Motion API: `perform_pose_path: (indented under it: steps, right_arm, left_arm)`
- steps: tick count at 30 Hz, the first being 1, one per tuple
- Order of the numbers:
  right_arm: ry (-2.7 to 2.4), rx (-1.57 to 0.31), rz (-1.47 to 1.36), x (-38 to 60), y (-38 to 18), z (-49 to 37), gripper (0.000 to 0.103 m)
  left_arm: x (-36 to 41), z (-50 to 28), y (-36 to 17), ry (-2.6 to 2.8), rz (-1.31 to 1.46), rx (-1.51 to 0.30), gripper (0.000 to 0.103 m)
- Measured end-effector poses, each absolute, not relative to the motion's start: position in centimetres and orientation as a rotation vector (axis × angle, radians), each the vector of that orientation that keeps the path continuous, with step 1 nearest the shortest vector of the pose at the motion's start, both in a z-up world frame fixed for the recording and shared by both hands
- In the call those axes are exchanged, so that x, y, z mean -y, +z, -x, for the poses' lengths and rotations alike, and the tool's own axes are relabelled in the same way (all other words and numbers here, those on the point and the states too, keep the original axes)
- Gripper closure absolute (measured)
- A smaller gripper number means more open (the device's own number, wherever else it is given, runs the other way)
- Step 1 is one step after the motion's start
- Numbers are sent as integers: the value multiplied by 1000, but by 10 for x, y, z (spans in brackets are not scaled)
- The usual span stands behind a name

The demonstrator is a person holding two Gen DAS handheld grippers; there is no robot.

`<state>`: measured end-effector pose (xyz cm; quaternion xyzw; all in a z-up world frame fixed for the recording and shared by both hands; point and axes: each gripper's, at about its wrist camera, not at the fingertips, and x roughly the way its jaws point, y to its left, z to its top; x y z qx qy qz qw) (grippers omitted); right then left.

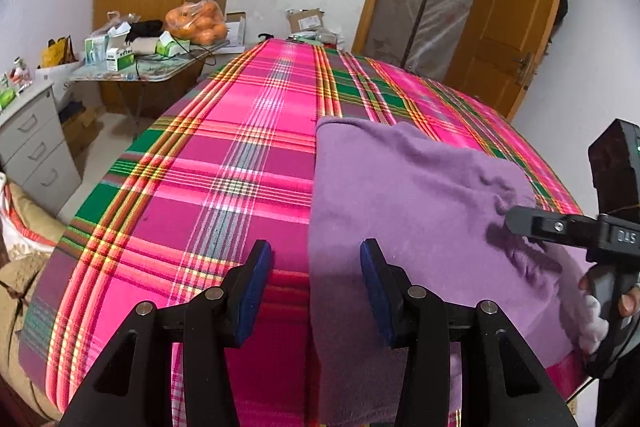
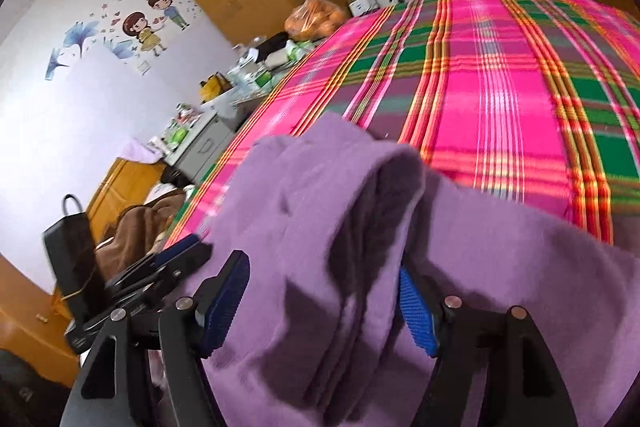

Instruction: Fold clothes

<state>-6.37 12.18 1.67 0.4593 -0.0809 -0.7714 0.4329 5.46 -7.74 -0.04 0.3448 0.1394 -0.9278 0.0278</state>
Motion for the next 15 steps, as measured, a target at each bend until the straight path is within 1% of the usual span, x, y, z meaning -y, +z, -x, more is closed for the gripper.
perform_pose_path:
  steps: [1, 2, 4, 5, 7, 8, 13, 15]
  right_arm:
    - [-1910, 208, -1156, -123, 16, 64, 32]
    - [-1900, 215, -1170, -123, 16, 66, 36]
    - [-1897, 239, -1206, -125, 14, 72, 55]
    - [-1892, 272, -1232, -128, 11, 76, 77]
    - [-1868, 343, -1253, -135, 9, 79, 82]
    - [-1854, 378, -1248, -138, 10, 78, 86]
    - [-1858, 462, -1125, -164, 36, 52, 87]
    - [-1884, 479, -1135, -174, 31, 46, 87]
  left_arm:
    - [78, -54, -1, -2868, -1070, -442, 55]
    - [78, -54, -2, -2871, -1075, -454, 55]
    - [78, -54, -2, -2872, -1077, -459, 55]
    - [78, -54, -2, -2875, -1077, -461, 55]
    - [78, -55, -1, -2884, -1077, -465, 55]
    - [78, -55, -1, -2889, -1077, -467, 55]
    - [77, -57, 0, -2916, -1078, -481, 54]
    - [73, -57, 0, -2934, -1084, -483, 54]
